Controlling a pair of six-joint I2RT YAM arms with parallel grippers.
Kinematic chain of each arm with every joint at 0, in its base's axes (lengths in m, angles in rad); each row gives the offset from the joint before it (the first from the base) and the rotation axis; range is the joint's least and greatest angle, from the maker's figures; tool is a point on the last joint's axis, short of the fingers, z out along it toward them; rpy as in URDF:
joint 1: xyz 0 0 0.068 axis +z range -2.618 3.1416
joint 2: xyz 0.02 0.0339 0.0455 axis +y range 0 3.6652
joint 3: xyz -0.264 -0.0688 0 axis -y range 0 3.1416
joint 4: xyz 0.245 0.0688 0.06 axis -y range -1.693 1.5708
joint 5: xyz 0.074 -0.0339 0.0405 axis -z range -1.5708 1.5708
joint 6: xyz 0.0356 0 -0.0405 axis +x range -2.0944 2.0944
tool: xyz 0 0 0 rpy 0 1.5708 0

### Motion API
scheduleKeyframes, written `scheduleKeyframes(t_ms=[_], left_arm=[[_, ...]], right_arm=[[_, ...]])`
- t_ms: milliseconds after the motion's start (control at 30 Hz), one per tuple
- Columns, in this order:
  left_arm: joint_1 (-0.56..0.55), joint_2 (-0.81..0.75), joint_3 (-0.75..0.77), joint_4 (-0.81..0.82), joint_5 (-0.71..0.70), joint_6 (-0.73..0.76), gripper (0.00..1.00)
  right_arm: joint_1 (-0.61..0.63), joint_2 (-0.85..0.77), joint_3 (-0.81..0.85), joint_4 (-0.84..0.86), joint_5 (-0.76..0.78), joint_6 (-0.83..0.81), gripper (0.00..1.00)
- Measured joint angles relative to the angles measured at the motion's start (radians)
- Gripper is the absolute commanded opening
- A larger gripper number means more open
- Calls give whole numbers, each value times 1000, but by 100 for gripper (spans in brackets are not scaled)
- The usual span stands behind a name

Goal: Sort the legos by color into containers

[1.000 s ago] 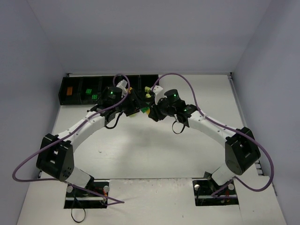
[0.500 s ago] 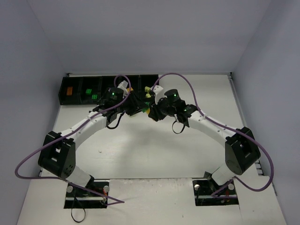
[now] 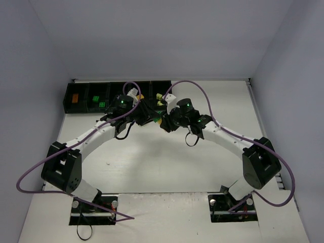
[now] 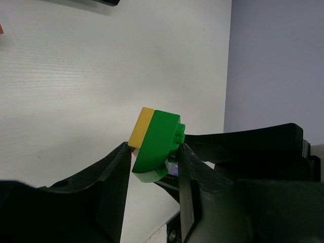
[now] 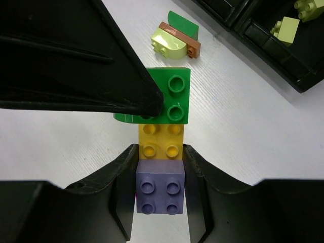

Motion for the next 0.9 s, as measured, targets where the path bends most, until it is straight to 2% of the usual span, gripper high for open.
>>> scheduleKeyframes(t_ms=[100,167,333,900], left_arm=[[0,0,0,-3,0,-2,12],[0,0,0,-5,0,-3,26],[0,0,0,-7,1,-4,43],[0,2,-18,-13,16,-16,44]], right_arm=[[6,0,-5,7,16,9,0],[8,0,-6,8,21,12,0],[8,0,-6,9,24,15,0],[5,1,-6,17,63,34,0]])
